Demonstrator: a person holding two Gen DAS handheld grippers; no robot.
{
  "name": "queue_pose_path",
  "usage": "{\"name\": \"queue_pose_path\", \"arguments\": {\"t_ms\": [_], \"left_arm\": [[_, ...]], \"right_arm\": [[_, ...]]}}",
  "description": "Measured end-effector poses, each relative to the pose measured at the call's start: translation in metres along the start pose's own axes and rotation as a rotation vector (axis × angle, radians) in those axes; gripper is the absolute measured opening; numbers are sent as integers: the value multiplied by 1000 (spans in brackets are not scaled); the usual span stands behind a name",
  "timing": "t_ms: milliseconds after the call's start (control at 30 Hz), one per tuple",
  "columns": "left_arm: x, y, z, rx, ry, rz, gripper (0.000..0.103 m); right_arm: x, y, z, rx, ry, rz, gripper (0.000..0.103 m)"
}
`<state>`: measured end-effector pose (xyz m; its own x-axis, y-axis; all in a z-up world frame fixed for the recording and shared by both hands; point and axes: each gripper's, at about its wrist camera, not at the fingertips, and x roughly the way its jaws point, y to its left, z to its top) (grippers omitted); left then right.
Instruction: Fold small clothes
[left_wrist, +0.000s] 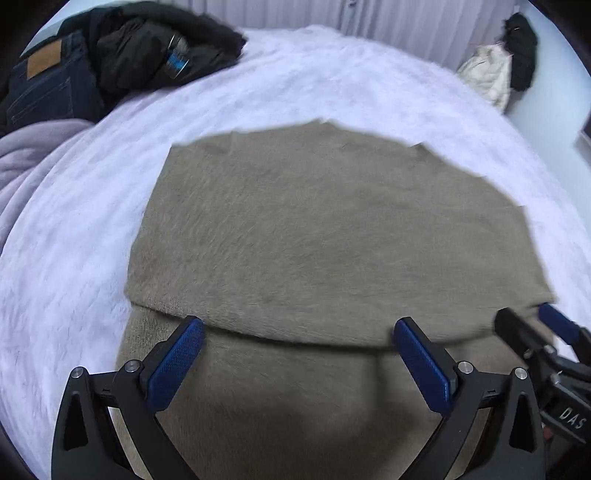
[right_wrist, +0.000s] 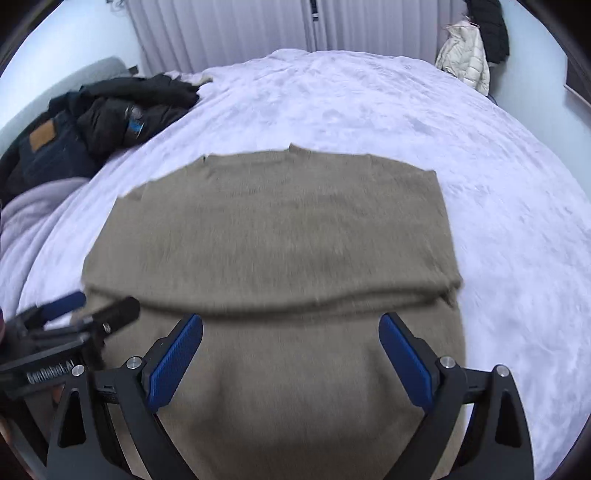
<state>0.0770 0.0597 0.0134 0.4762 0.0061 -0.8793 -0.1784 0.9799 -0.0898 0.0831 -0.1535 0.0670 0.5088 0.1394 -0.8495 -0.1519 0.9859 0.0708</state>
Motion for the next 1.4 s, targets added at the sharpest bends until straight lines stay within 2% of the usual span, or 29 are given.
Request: {"name": "queue_pose_path", "arguments": {"t_ms": [33, 67, 100, 133, 200, 267, 333, 433, 500, 567, 633, 800, 1067, 1400], "left_arm": [[16, 4, -4, -5, 44, -10, 103], [22, 8, -9, -12, 40, -39, 103], [18, 10, -15, 2, 1, -53, 103], [15, 9, -18, 24, -15, -54, 103], [15, 6, -22, 56, -16, -39, 103], [13, 4, -22, 61, -10, -22, 103], [5, 2, -26, 54, -12, -15, 103], [5, -2, -40, 95, -24, 8, 103], [3, -1, -47, 106, -43, 12, 103], [0, 1, -50, 110, -37, 15, 103], [-4, 2, -57, 121, -40, 20, 103], [-15, 5, -74, 137, -47, 25, 103], [-33, 10, -102, 160, -70, 35, 103], [-49, 18, -132, 178, -100, 21, 103]], "right_arm": [[14, 0, 2, -3, 15, -19, 97], [31, 0, -1, -14, 66, -35, 97], [48, 2, 0, -23, 110, -42, 99], [54, 3, -6, -31, 102, -38, 102], [46, 3, -15, -52, 43, -25, 102], [45, 3, -13, -64, 61, -26, 102], [36, 2, -10, -21, 61, -29, 102], [20, 3, -30, 23, 34, 47, 102], [27, 6, -42, -4, 87, 14, 102], [24, 22, -56, -127, 81, -60, 102], [13, 31, -71, -185, 68, -95, 102], [-11, 22, -100, -186, 58, -69, 102], [-32, 23, -123, -217, 33, -72, 102], [-51, 14, -147, -244, 16, -30, 102]]}}
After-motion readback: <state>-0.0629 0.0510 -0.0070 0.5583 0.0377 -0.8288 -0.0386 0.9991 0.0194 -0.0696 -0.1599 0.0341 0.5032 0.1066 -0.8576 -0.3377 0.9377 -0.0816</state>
